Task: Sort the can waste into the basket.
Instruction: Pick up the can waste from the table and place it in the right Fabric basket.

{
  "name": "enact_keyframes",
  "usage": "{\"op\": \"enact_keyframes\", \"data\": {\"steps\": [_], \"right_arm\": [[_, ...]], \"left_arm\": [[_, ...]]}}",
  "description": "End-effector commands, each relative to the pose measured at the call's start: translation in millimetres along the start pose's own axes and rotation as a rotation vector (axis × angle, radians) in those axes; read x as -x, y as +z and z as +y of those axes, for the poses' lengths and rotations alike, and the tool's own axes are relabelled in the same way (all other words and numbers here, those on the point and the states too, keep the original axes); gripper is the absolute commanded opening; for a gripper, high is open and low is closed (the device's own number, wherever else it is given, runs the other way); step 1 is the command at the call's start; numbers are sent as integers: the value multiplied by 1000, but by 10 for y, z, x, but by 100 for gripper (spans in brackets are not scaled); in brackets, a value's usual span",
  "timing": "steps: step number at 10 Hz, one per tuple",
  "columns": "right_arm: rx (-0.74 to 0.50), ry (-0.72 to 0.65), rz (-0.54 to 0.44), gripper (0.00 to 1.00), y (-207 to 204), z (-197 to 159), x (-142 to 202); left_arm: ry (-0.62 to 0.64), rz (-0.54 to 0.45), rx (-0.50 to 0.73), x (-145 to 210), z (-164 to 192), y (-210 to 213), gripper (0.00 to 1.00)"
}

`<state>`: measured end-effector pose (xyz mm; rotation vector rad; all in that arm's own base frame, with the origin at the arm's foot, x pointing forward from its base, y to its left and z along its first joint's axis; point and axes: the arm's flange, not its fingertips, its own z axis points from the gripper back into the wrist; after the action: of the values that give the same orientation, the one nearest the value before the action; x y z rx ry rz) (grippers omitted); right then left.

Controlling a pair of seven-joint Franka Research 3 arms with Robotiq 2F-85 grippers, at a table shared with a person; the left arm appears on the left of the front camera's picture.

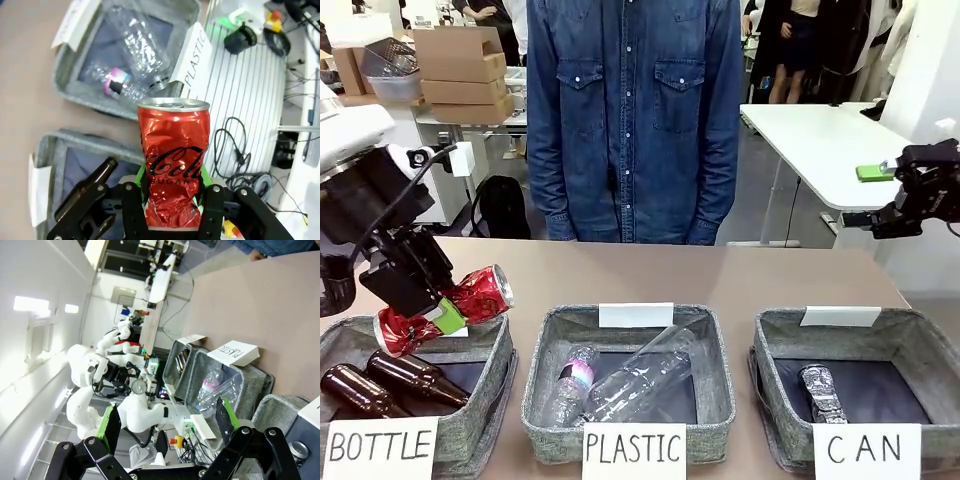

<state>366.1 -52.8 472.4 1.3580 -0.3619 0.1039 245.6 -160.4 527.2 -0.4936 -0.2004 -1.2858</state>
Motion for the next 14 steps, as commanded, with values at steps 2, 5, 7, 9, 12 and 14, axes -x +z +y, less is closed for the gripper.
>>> {"op": "enact_keyframes", "data": {"steps": [2,5,7,9,12,14], "right_arm": [[-38,-90,-93,100,1000,-48,-15],[-70,-117,-350,100,2071,-322,389],[-47,-123,-317,100,1953,-230,398],[-47,-123,-317,100,1953,-230,398],[-47,-123,-317,100,1953,-230,398],[-47,-123,-317,100,1953,-230,398]], "left_arm": [[-119,32,6,-1440,-146,-888,39],[-137,27,16,-2925,-387,-1862,39],[-120,-6,-78,-3622,-506,-2230,39],[-149,-30,0,-4110,-409,-2558,39],[-146,-51,-37,-3746,-336,-2441,39],[-151,-58,-1,-3950,-245,-2627,39]]}}
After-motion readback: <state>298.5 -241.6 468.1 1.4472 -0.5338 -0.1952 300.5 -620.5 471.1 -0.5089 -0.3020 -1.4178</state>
